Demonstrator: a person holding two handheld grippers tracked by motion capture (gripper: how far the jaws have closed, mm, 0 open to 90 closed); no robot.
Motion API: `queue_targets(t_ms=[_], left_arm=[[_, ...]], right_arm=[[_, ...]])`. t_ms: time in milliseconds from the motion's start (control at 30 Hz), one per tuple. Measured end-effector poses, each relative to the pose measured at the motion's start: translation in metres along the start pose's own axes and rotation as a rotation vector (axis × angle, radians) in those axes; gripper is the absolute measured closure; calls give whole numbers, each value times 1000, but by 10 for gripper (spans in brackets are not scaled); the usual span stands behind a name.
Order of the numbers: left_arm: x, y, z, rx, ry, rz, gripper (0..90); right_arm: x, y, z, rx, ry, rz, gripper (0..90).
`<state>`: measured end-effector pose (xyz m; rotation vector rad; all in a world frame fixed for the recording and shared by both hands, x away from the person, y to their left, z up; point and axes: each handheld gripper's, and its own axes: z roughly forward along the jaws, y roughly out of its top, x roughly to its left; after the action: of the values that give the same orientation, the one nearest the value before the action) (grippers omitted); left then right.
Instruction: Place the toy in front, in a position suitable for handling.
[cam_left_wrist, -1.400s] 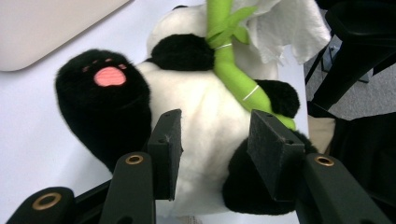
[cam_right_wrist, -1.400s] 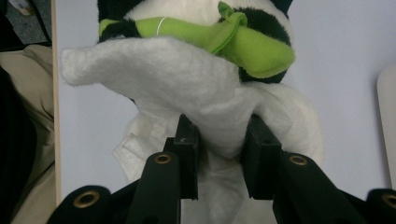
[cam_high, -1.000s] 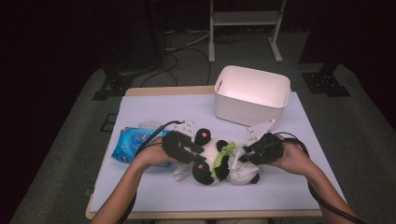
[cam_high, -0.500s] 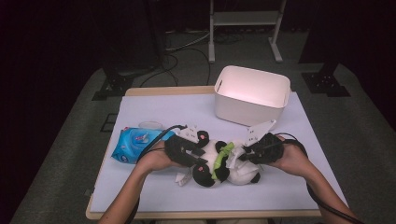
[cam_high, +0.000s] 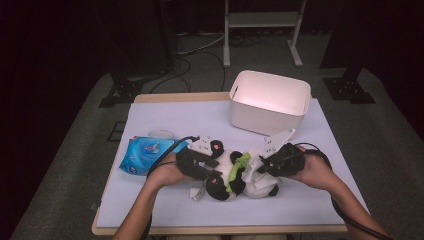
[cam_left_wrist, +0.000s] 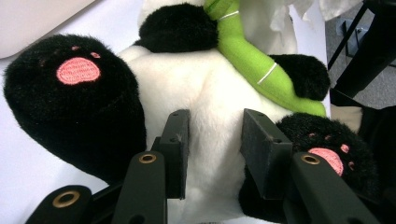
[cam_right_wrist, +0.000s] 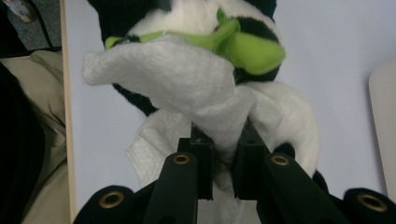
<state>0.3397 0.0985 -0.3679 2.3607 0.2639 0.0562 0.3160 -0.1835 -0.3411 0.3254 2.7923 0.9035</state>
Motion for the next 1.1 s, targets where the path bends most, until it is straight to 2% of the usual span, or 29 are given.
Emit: queue_targets(t_ms=[200,300,400,500,633,867,967,1100], left_arm=[[-1,-4,0,-25,10,-11,619],[-1,-5,0,-37,9,-16,619],[-1,-6,0,-41,4,-17,620],[-1,-7,0,-44,6,-18,620],[-2,-10,0,-68,5,-24,620],[-3,-10,0,-61,9,-19,620],[-4,-10,0,-63,5,-20,620],[-4,-10,0,-61,4,-19,620]], right_arm=[[-1,-14,-3,20,0,33,807],[-3,-26,-4,30,7,66,808],[-3,-29,-6,34,5,69,808],[-3,-26,-8,35,4,69,808],[-1,-9,-5,22,3,29,807],[5,16,9,4,42,-25,806],[6,15,11,4,50,-30,804],[6,6,5,-6,61,-1,805]])
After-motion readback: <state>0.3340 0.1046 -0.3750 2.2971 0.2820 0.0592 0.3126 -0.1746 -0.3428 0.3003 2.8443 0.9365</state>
